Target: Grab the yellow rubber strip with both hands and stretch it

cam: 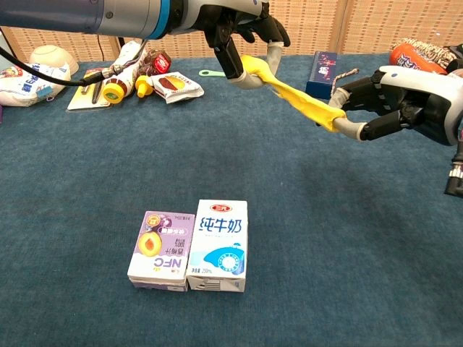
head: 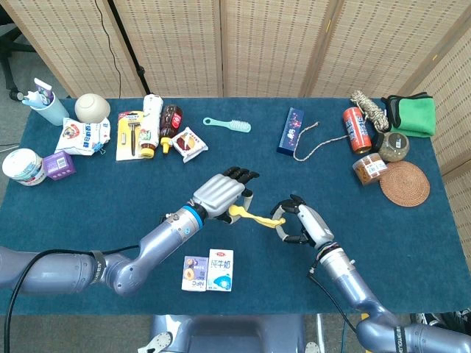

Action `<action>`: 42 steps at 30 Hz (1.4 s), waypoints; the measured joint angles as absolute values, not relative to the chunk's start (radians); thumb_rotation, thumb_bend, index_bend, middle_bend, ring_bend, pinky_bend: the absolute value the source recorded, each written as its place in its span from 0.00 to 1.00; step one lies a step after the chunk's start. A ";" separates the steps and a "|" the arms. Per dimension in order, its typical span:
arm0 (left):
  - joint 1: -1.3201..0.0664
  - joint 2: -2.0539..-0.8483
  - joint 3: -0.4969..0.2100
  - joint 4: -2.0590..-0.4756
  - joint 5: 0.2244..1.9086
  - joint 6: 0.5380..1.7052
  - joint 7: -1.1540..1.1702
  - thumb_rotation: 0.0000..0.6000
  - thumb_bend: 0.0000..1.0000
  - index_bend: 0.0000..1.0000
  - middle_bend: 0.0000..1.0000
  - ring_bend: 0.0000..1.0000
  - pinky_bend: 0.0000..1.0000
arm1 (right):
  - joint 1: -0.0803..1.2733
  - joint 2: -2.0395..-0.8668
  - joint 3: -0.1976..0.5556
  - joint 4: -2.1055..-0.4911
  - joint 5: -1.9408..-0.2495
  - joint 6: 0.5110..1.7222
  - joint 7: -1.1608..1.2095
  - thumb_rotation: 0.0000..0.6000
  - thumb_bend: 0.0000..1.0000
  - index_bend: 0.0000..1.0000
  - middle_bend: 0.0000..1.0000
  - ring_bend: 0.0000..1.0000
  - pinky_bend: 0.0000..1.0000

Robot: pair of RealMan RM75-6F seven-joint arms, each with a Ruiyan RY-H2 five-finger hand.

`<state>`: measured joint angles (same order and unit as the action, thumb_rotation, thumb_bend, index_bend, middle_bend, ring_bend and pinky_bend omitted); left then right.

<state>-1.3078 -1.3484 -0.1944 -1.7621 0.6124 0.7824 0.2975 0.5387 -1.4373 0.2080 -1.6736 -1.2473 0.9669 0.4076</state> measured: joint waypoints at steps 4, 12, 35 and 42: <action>-1.300 -1.337 -0.199 -1.766 0.615 0.784 0.290 1.00 0.64 0.83 0.11 0.00 0.00 | 0.537 -1.436 0.207 -1.670 -1.246 0.965 0.409 1.00 0.62 0.67 0.37 0.21 0.00; -1.276 -1.314 -0.218 -1.770 0.628 0.786 0.252 1.00 0.65 0.84 0.13 0.00 0.00 | 0.536 -1.436 0.203 -1.658 -1.243 0.956 0.413 1.00 0.63 0.67 0.37 0.21 0.00; -1.196 -1.207 -0.282 -1.779 0.686 0.787 0.143 1.00 0.65 0.84 0.14 0.00 0.00 | 0.527 -1.416 0.194 -1.636 -1.236 0.943 0.410 1.00 0.63 0.67 0.37 0.22 0.00; -1.171 -1.169 -0.295 -1.785 0.709 0.786 0.118 1.00 0.65 0.84 0.14 0.00 0.00 | 0.521 -1.411 0.191 -1.635 -1.233 0.944 0.409 1.00 0.63 0.67 0.37 0.22 0.00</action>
